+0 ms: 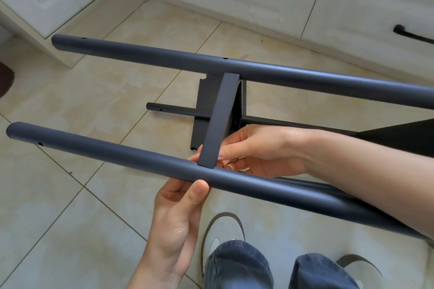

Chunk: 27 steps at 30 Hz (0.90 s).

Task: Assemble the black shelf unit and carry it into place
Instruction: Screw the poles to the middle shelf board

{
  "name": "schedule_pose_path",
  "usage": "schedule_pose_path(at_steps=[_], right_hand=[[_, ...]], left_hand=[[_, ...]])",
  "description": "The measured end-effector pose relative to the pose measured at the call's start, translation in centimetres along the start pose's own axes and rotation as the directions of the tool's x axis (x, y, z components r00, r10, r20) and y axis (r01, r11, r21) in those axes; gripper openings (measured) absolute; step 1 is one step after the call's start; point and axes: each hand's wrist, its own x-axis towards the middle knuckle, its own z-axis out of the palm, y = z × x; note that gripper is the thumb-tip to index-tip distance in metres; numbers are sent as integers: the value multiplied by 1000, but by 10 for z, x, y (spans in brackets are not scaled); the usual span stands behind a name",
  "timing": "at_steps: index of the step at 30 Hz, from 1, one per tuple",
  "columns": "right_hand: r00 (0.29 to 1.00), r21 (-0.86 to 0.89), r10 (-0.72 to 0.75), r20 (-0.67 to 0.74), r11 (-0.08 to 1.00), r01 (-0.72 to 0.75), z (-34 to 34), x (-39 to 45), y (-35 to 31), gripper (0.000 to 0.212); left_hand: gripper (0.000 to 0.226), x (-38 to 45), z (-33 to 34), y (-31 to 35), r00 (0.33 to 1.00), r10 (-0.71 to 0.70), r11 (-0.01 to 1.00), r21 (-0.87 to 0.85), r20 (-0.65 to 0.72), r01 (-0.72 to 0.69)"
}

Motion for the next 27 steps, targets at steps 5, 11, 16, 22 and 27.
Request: schedule_pose_path(at_steps=[5, 11, 16, 22, 27], right_hand=[[998, -2, -65, 25, 998, 66, 0, 0, 0, 39], [998, 24, -67, 5, 997, 67, 1, 0, 0, 38], [998, 57, -63, 9, 996, 63, 3, -1, 0, 50], [999, 35, -36, -15, 999, 37, 8, 3, 3, 41], [1000, 40, -10, 8, 999, 10, 6, 0, 4, 40]], left_hand=[[63, 1, 0, 1, 1000, 0, 1000, 11, 10, 0], [65, 1, 0, 1, 1000, -5, 1000, -10, 15, 5], [64, 2, -2, -1, 1000, 7, 1000, -3, 16, -7], [65, 2, -3, -2, 1000, 5, 1000, -3, 12, -5], [66, 2, -4, -2, 1000, -8, 1000, -5, 12, 9]])
